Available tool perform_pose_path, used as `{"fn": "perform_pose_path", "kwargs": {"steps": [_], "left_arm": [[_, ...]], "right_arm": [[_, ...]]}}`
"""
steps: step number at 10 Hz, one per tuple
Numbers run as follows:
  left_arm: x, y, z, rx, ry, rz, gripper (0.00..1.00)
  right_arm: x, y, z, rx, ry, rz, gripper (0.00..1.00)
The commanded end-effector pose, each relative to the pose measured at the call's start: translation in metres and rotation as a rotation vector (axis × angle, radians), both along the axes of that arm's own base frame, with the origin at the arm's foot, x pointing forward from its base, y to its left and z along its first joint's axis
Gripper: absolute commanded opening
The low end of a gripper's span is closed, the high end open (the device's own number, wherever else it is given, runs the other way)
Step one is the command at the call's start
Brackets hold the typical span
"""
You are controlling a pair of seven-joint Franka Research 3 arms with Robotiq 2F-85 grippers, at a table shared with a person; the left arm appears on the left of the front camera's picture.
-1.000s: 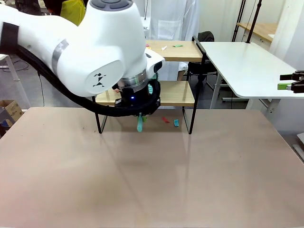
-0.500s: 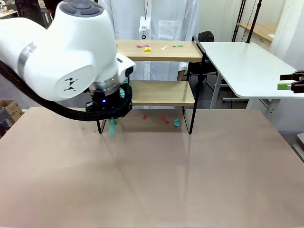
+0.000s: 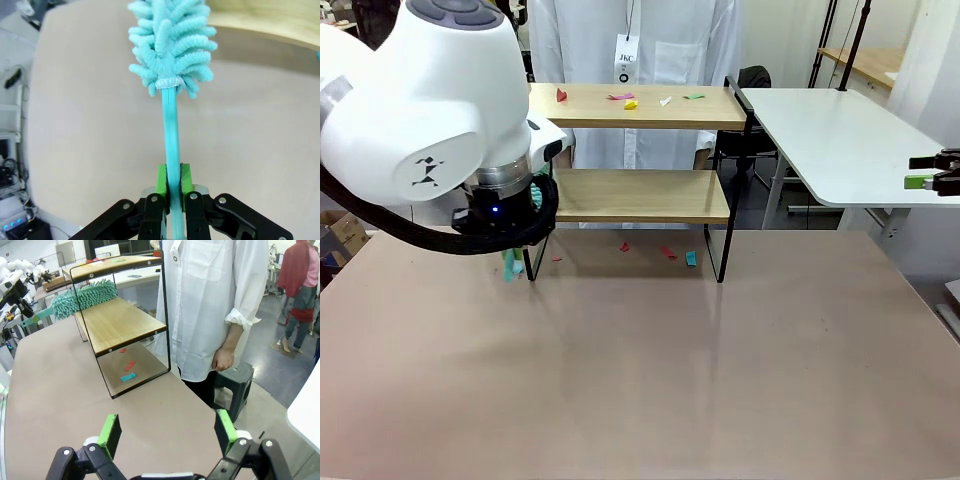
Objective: Clean the shelf.
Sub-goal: Clean the specific section of the Shelf indicated by the human with the Duster.
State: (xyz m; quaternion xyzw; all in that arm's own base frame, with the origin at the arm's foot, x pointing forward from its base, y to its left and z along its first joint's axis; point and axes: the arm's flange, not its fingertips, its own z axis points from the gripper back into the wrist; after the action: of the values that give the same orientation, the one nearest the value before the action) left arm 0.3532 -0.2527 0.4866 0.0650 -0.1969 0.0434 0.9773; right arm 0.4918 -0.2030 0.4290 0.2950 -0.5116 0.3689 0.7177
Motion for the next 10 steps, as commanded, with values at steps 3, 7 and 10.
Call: {"fn": "perform_pose_path", "kwargs": {"steps": [3, 7, 10], "left_arm": [[-0.024, -0.023, 0.029, 0.167, -0.164, -0.001, 0.13], [-0.021, -0.019, 0.021, 0.134, -0.107, -0.037, 0.13], [-0.033, -0.023, 0.037, 0.008, -0.210, -0.285, 0.13]], "right_arm": [[0.000, 0.001, 0.002, -0.002, -0.005, 0.000, 1.00], [0.000, 0.001, 0.002, -0.002, -0.005, 0.000, 1.00], [0.000, 0.001, 0.002, -0.002, -0.005, 0.000, 1.00]]}}
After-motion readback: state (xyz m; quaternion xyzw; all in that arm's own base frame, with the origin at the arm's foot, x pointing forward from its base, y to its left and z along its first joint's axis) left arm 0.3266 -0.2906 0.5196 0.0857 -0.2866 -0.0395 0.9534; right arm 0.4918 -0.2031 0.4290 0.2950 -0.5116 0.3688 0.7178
